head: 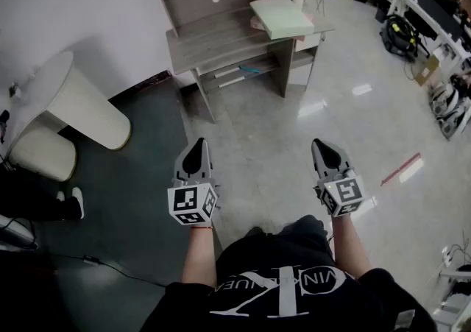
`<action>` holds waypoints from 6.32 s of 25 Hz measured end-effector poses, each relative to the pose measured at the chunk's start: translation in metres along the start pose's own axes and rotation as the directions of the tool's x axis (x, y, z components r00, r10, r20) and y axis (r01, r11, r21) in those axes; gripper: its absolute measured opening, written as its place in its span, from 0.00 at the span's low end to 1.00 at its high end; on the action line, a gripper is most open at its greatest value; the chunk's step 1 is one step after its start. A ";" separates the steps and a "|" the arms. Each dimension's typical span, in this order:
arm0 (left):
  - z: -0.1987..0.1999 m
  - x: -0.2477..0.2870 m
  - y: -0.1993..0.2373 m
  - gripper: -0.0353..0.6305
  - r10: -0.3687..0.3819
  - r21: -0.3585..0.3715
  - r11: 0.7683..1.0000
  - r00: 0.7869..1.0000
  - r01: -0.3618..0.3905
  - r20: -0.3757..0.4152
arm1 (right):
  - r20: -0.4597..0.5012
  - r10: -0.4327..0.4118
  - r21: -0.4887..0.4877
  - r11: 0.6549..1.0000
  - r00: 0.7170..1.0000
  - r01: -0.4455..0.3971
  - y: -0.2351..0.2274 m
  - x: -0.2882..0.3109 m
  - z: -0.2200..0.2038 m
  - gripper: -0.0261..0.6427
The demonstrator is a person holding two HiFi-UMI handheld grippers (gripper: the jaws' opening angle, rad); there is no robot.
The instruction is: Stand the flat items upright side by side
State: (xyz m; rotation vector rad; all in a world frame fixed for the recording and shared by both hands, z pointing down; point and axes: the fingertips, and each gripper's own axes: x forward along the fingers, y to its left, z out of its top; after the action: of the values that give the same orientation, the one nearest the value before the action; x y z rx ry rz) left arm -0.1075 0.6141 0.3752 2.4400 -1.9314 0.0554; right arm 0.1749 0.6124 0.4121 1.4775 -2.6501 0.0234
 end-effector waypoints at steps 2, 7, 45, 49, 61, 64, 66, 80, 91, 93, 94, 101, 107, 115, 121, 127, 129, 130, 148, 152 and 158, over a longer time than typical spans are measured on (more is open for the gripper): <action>-0.002 -0.001 0.002 0.06 0.001 0.005 1.000 1.000 -0.001 -0.006 | -0.002 -0.008 0.010 1.000 1.000 0.008 0.000 -0.001 -0.001 0.05; -0.008 -0.001 0.008 0.06 0.006 -0.013 1.000 1.000 -0.006 -0.017 | -0.003 -0.023 0.040 0.999 1.000 0.023 -0.001 -0.001 -0.006 0.05; -0.020 0.266 0.031 0.19 -0.022 -0.107 0.994 0.995 0.011 -0.102 | -0.061 -0.129 0.174 0.975 0.990 0.138 -0.186 0.173 -0.035 0.26; -0.020 0.305 0.032 0.19 -0.017 -0.106 0.994 0.994 0.005 -0.112 | -0.076 -0.132 0.191 0.971 0.988 0.144 -0.220 0.203 -0.039 0.26; -0.021 0.382 0.044 0.19 0.032 -0.119 0.992 0.994 -0.045 -0.108 | -0.076 -0.045 0.192 0.980 0.996 0.059 -0.267 0.289 -0.038 0.26; -0.020 0.387 0.049 0.19 0.046 -0.119 0.991 0.992 -0.060 -0.116 | -0.076 -0.032 0.199 0.979 0.997 0.047 -0.268 0.297 -0.039 0.26; -0.018 0.391 0.053 0.19 0.054 -0.127 0.990 0.992 -0.069 -0.116 | -0.075 -0.027 0.204 0.978 0.997 0.042 -0.269 0.301 -0.039 0.26; -0.053 0.443 0.070 0.19 0.032 -0.181 0.981 0.980 -0.068 -0.195 | -0.131 -0.026 0.239 0.969 0.991 0.057 -0.288 0.344 -0.059 0.26; -0.039 0.558 0.090 0.19 -0.094 -0.201 0.978 0.982 0.060 -0.164 | -0.133 -0.057 0.200 0.976 0.989 0.083 -0.319 0.439 -0.037 0.29; -0.040 0.573 0.095 0.19 -0.114 -0.205 0.976 0.979 0.078 -0.169 | -0.140 -0.058 0.198 0.976 0.988 0.086 -0.319 0.453 -0.037 0.30; -0.041 0.580 0.097 0.19 -0.125 -0.210 0.974 0.977 0.088 -0.173 | -0.144 -0.061 0.199 0.976 0.988 0.089 -0.320 0.458 -0.037 0.30; -0.050 0.629 0.115 0.19 -0.190 -0.255 0.957 0.961 0.136 -0.199 | -0.161 -0.102 0.206 0.969 0.982 0.134 -0.331 0.494 -0.037 0.31; -0.062 0.670 0.109 0.19 -0.300 -0.332 0.917 0.929 0.220 -0.214 | -0.191 -0.152 0.210 0.959 0.970 0.191 -0.342 0.517 -0.041 0.32; -0.091 0.714 0.075 0.36 -0.489 -0.520 0.792 0.843 0.321 -0.225 | -0.237 -0.189 0.174 0.957 0.953 0.233 -0.357 0.522 -0.046 0.35; -0.108 0.741 0.042 0.48 -0.581 -0.658 0.679 0.785 0.324 -0.214 | -0.260 -0.203 0.157 0.956 0.944 0.249 -0.390 0.533 -0.048 0.35; -0.127 0.772 0.020 0.57 -0.616 -0.764 0.590 0.758 0.263 -0.215 | -0.298 -0.216 0.085 0.964 0.930 0.251 -0.436 0.554 -0.041 0.36; -0.133 0.782 0.013 0.62 -0.629 -0.798 0.554 0.747 0.238 -0.215 | -0.315 -0.206 0.083 0.966 0.927 0.243 -0.451 0.564 -0.040 0.36; -0.136 0.786 0.009 0.63 -0.637 -0.815 0.534 0.741 0.225 -0.213 | -0.325 -0.196 0.095 0.967 0.925 0.238 -0.459 0.569 -0.041 0.37; -0.164 0.830 -0.017 0.65 -0.675 -0.920 0.371 0.716 0.124 -0.175 | -0.486 0.081 0.402 0.905 0.870 0.140 -0.535 0.650 -0.084 0.51; -0.163 0.830 -0.018 0.65 -0.674 -0.944 0.314 0.723 0.097 -0.150 | -0.473 0.158 0.456 0.885 0.867 0.088 -0.526 0.659 -0.085 0.51; -0.162 0.833 -0.017 0.63 -0.651 -0.988 0.148 0.756 0.034 -0.072 | -0.468 0.243 0.458 0.889 0.850 -0.002 -0.504 0.666 -0.082 0.39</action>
State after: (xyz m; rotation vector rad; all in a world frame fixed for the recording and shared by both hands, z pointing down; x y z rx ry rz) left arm 0.0985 -0.1847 0.5750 1.5800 -0.5954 -0.3819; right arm 0.2626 -0.2120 0.5417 1.1563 -2.3585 0.9586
